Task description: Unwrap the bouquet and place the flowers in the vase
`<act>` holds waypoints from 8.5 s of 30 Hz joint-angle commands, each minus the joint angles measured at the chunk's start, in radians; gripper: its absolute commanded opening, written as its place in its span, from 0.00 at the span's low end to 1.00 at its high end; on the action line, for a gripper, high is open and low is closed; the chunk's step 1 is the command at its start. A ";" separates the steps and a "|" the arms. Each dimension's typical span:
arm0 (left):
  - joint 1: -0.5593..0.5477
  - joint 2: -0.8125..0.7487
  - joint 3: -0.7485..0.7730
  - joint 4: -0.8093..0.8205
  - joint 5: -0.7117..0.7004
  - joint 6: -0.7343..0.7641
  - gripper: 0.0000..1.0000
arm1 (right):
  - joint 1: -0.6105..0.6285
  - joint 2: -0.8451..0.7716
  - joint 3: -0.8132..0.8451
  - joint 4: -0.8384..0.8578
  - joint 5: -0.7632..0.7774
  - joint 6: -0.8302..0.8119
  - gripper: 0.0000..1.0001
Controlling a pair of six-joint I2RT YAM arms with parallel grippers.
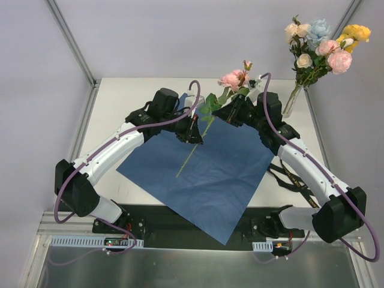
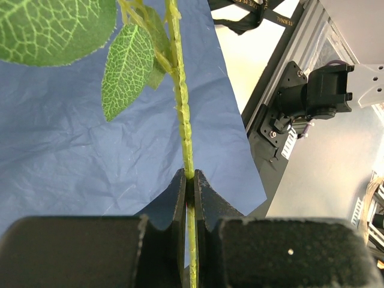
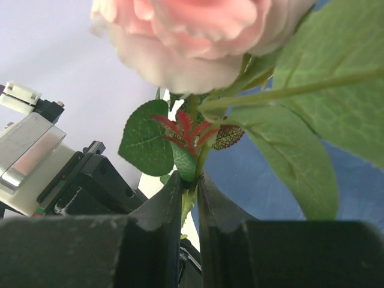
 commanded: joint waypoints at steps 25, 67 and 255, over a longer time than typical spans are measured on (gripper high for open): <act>-0.013 -0.078 -0.015 0.010 -0.081 0.041 0.82 | -0.206 -0.167 0.118 -0.138 0.272 -0.259 0.00; 0.033 0.053 -0.018 -0.025 -0.179 0.113 0.90 | -0.488 0.210 0.428 0.606 0.560 -1.016 0.00; 0.025 0.074 -0.021 -0.019 -0.127 0.087 0.90 | -0.588 0.410 0.611 0.219 0.685 -0.829 0.00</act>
